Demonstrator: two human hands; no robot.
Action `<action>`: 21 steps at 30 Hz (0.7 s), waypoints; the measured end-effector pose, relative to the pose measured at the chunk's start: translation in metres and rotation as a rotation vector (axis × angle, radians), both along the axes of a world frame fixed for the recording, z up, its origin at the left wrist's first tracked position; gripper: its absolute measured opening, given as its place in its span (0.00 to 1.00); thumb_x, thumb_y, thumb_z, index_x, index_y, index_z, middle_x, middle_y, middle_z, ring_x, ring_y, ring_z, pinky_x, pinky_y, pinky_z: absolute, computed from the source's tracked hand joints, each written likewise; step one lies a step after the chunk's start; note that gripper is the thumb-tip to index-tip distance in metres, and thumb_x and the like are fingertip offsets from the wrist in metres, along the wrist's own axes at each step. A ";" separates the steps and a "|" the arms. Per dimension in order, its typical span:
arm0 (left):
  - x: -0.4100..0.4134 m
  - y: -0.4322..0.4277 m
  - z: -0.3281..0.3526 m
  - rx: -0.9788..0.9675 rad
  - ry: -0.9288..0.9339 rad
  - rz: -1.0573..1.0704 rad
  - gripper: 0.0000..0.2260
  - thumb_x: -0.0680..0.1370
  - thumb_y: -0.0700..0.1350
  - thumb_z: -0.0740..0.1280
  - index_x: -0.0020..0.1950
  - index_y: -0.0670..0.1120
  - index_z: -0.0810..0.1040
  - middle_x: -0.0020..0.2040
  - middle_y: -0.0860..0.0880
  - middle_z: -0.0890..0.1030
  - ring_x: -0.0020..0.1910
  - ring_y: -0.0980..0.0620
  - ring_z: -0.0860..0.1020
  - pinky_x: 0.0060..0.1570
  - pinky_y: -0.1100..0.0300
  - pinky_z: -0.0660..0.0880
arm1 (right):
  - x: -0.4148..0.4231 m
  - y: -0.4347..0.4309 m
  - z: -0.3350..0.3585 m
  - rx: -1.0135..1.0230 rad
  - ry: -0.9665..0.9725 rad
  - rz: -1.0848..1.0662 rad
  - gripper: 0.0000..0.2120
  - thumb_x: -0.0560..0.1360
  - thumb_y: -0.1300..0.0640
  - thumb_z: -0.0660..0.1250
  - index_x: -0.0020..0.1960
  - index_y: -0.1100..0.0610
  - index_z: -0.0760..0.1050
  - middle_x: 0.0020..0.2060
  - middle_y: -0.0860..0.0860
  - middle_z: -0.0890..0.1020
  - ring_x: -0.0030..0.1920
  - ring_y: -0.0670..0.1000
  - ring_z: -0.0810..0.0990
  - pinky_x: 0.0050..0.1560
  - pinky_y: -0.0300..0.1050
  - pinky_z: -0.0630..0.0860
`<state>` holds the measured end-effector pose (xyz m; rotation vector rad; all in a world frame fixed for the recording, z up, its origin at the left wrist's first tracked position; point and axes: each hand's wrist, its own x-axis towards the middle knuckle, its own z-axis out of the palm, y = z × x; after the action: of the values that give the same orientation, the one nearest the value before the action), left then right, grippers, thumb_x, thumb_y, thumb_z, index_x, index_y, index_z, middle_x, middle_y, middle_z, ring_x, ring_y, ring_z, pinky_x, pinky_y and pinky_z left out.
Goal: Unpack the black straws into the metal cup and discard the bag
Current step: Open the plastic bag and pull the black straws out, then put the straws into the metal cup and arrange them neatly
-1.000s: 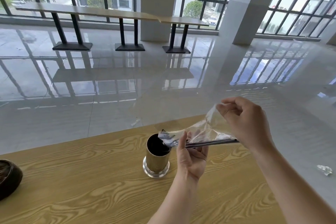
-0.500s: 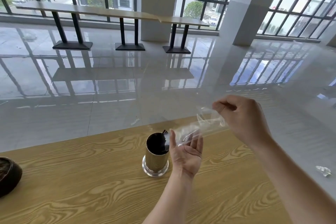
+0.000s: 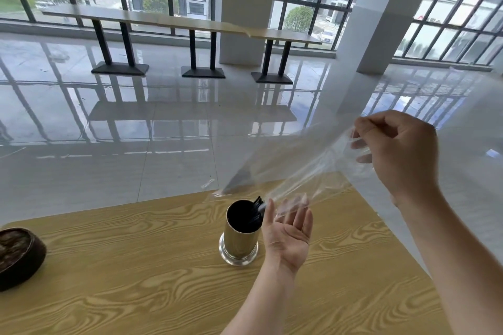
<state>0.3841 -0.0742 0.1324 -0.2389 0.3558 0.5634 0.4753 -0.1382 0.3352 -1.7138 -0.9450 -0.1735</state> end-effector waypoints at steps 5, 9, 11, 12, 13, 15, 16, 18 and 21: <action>0.004 -0.001 0.003 -0.009 0.040 -0.024 0.24 0.75 0.51 0.73 0.63 0.38 0.73 0.52 0.38 0.85 0.46 0.41 0.85 0.40 0.51 0.84 | 0.003 -0.008 0.008 0.016 0.025 -0.054 0.07 0.73 0.47 0.69 0.41 0.49 0.83 0.35 0.45 0.86 0.33 0.49 0.87 0.39 0.64 0.83; 0.007 0.002 0.007 0.031 0.066 -0.035 0.17 0.81 0.48 0.65 0.65 0.39 0.77 0.54 0.40 0.85 0.47 0.42 0.84 0.40 0.53 0.84 | 0.006 -0.017 0.019 0.092 0.025 -0.092 0.06 0.73 0.49 0.70 0.38 0.47 0.83 0.33 0.45 0.86 0.31 0.49 0.85 0.34 0.59 0.84; 0.007 0.006 0.010 0.071 0.055 -0.030 0.14 0.80 0.44 0.66 0.63 0.40 0.79 0.52 0.40 0.86 0.47 0.42 0.85 0.40 0.53 0.84 | 0.008 -0.022 0.022 0.122 0.039 -0.093 0.08 0.73 0.50 0.70 0.36 0.44 0.83 0.30 0.43 0.85 0.28 0.46 0.83 0.30 0.52 0.84; 0.006 0.007 0.014 0.115 0.046 -0.016 0.14 0.79 0.44 0.68 0.63 0.41 0.80 0.53 0.40 0.86 0.49 0.41 0.85 0.41 0.52 0.85 | 0.008 -0.024 0.024 0.143 0.054 -0.093 0.09 0.73 0.51 0.70 0.35 0.43 0.83 0.29 0.42 0.84 0.27 0.44 0.82 0.27 0.47 0.82; 0.004 0.009 0.018 0.160 0.047 -0.005 0.15 0.77 0.44 0.70 0.64 0.42 0.81 0.55 0.40 0.85 0.53 0.40 0.84 0.43 0.50 0.85 | 0.007 -0.027 0.025 0.162 0.070 -0.093 0.10 0.72 0.52 0.70 0.34 0.41 0.83 0.27 0.40 0.83 0.26 0.42 0.80 0.25 0.42 0.80; 0.002 0.015 0.024 0.251 0.055 -0.012 0.15 0.76 0.44 0.72 0.62 0.43 0.83 0.59 0.40 0.84 0.59 0.38 0.83 0.48 0.45 0.84 | 0.008 -0.032 0.027 0.194 0.097 -0.108 0.11 0.72 0.52 0.70 0.33 0.40 0.82 0.25 0.40 0.81 0.24 0.40 0.78 0.23 0.35 0.75; 0.002 0.019 0.027 0.270 0.066 -0.023 0.13 0.77 0.44 0.71 0.60 0.43 0.84 0.59 0.40 0.84 0.59 0.38 0.82 0.54 0.43 0.82 | 0.010 -0.035 0.026 0.210 0.109 -0.126 0.10 0.72 0.51 0.69 0.34 0.41 0.82 0.26 0.41 0.81 0.25 0.42 0.79 0.24 0.36 0.76; 0.002 0.028 0.030 0.284 0.139 -0.027 0.13 0.81 0.42 0.66 0.63 0.41 0.82 0.63 0.40 0.82 0.64 0.38 0.79 0.67 0.41 0.73 | 0.017 -0.039 0.022 0.228 0.147 -0.163 0.06 0.71 0.50 0.69 0.37 0.46 0.84 0.31 0.49 0.84 0.31 0.56 0.84 0.30 0.49 0.83; -0.003 0.039 0.036 0.455 0.211 0.029 0.14 0.81 0.38 0.67 0.66 0.41 0.79 0.60 0.47 0.84 0.62 0.48 0.80 0.65 0.51 0.77 | 0.029 -0.043 0.015 0.247 0.251 -0.146 0.06 0.72 0.52 0.70 0.39 0.53 0.83 0.36 0.62 0.85 0.37 0.69 0.83 0.33 0.63 0.83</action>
<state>0.3808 -0.0354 0.1686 0.2556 0.4177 0.6845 0.5043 -0.1810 0.3500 -1.5332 -0.5890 -0.1593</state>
